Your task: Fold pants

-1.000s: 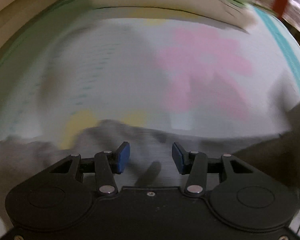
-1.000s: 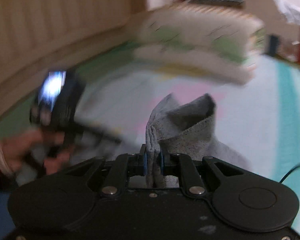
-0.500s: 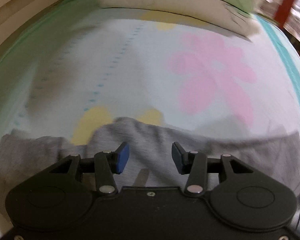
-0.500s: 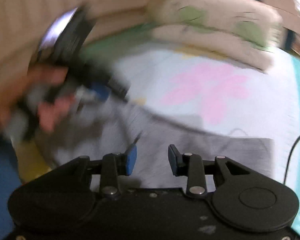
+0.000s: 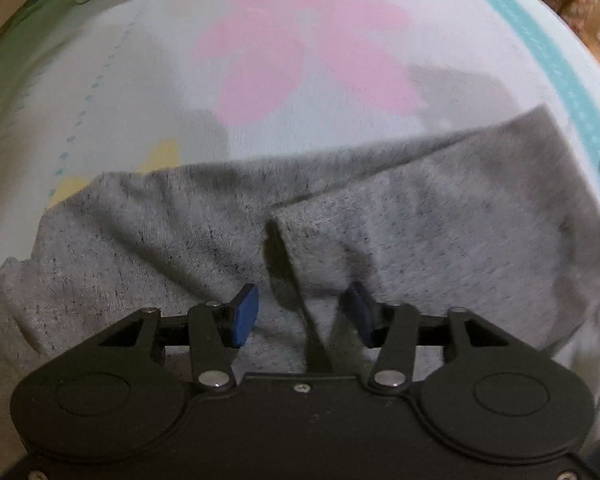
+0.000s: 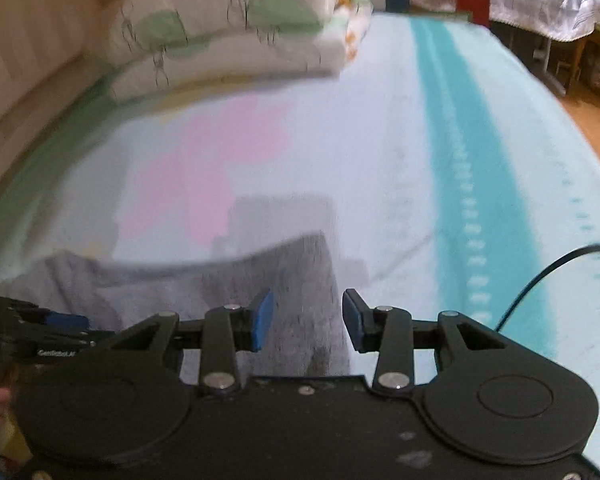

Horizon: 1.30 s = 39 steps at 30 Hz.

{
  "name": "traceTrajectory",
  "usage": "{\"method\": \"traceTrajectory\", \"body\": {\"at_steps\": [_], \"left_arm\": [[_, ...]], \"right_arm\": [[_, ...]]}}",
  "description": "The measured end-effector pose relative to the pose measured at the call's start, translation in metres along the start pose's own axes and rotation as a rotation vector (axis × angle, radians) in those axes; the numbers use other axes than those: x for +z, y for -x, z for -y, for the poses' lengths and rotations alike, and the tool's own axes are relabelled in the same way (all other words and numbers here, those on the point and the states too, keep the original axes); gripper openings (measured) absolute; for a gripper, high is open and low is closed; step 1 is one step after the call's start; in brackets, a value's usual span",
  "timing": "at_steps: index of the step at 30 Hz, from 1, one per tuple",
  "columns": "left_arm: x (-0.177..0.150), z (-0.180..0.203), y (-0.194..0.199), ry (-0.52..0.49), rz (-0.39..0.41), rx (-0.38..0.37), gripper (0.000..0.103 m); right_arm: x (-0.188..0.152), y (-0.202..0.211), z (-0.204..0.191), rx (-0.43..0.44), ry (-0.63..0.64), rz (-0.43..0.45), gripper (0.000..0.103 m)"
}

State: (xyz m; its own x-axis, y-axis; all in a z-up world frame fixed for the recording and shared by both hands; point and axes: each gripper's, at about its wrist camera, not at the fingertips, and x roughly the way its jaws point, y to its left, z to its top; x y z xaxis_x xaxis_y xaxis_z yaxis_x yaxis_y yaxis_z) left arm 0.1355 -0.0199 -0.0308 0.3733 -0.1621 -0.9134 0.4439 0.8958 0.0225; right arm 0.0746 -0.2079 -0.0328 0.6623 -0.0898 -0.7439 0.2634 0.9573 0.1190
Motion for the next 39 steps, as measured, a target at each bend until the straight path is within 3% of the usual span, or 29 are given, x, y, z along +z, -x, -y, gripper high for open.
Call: {"method": "traceTrajectory", "body": {"at_steps": [5,7,13,17,22,28,35,39], "left_arm": [[0.003,-0.011,0.005,0.044,-0.01,-0.035,0.058],[0.005,-0.026,0.017,0.084,-0.008,-0.041,0.057],[0.005,-0.094,0.08,0.191,0.104,-0.003,0.058],[-0.007,-0.158,0.12,0.251,0.175,0.103,0.065],[-0.043,-0.227,0.137,0.358,0.168,0.179,0.068],[-0.11,-0.293,0.123,0.58,0.091,0.11,0.068],[-0.164,-0.309,0.096,0.742,0.044,0.003,0.069],[-0.177,-0.316,0.077,0.822,0.046,-0.065,0.078]], "right_arm": [[-0.024,-0.044,-0.002,-0.09,0.019,-0.139,0.04],[-0.028,-0.045,-0.004,-0.1,0.051,-0.138,0.04],[-0.031,-0.026,-0.008,-0.072,0.05,-0.083,0.04],[-0.029,-0.033,-0.008,-0.073,0.041,-0.084,0.04],[-0.028,-0.039,-0.011,-0.086,0.068,-0.083,0.04],[-0.031,-0.035,-0.018,-0.1,0.1,-0.085,0.04],[-0.033,-0.034,-0.025,-0.117,0.131,-0.087,0.04],[-0.035,-0.033,-0.029,-0.126,0.156,-0.087,0.041]]}}
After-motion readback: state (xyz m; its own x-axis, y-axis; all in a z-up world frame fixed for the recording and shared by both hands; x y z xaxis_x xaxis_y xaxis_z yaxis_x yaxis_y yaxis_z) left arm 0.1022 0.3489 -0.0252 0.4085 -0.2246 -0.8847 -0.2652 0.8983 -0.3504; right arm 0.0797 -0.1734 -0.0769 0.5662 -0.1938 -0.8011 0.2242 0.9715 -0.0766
